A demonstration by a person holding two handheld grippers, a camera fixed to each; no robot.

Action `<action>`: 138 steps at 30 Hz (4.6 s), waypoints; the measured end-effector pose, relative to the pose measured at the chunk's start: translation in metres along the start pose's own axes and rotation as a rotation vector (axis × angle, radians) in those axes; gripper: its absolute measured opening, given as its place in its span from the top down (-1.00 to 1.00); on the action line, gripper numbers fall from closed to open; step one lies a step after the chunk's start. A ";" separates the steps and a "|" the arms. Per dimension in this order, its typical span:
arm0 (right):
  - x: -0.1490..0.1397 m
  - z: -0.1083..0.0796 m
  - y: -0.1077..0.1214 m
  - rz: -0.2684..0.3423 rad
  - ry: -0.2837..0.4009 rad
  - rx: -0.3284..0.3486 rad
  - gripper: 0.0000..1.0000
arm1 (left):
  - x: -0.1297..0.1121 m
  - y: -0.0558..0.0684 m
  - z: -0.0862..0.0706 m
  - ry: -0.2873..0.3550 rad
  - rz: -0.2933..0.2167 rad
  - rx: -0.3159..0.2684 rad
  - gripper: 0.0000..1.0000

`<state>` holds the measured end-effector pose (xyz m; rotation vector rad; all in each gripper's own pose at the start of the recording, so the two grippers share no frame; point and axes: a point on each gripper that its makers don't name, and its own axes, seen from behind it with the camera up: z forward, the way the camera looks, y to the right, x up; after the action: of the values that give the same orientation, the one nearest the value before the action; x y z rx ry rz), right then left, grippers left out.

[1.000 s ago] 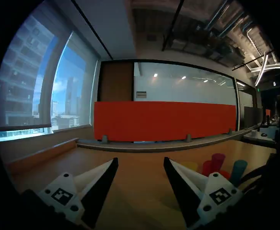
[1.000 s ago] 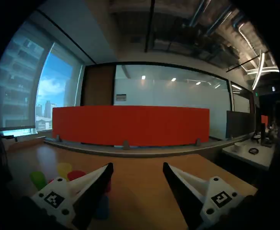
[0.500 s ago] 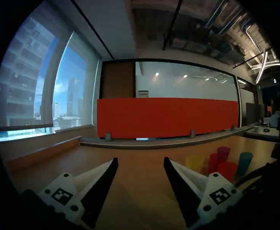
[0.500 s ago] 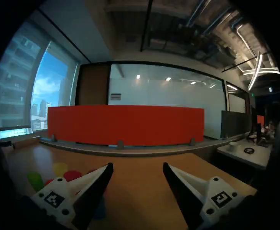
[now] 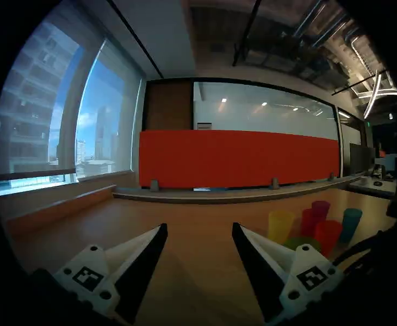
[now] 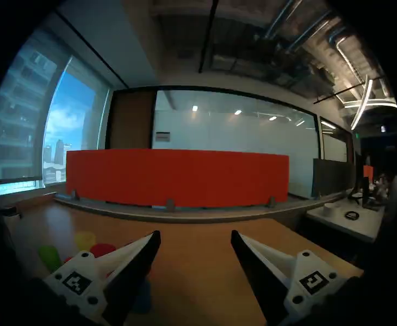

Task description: Pour water

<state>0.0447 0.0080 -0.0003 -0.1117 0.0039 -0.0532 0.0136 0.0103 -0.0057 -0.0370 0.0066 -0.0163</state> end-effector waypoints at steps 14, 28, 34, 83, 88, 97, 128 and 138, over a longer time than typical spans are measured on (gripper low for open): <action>0.002 0.000 -0.005 -0.007 0.005 0.004 -1.00 | -0.008 -0.003 0.003 -0.005 -0.010 0.003 -0.75; 0.001 0.001 -0.005 0.003 0.006 0.004 -1.00 | -0.010 -0.005 0.003 -0.006 0.011 0.004 -0.75; 0.002 -0.001 -0.006 0.005 0.007 0.007 -1.00 | -0.010 -0.004 0.003 -0.005 0.014 0.003 -0.75; -0.057 0.009 -0.002 0.014 0.066 0.065 -1.00 | -0.013 -0.003 0.003 -0.006 0.015 0.003 -0.75; -0.065 0.012 0.003 0.044 0.060 0.061 -1.00 | -0.012 -0.003 0.004 -0.006 0.016 0.003 -0.75; -0.079 0.012 0.007 0.049 0.029 0.044 -1.00 | -0.012 -0.003 0.003 -0.006 0.016 0.003 -0.75; -0.085 0.010 0.001 0.029 -0.001 0.053 -1.00 | -0.012 -0.003 0.003 -0.006 0.016 0.003 -0.75; -0.085 0.010 0.000 0.029 -0.001 0.053 -1.00 | -0.012 -0.003 0.003 -0.006 0.016 0.003 -0.75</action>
<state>-0.0398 0.0141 0.0101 -0.0585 0.0033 -0.0242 0.0012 0.0074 -0.0028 -0.0338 0.0005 -0.0006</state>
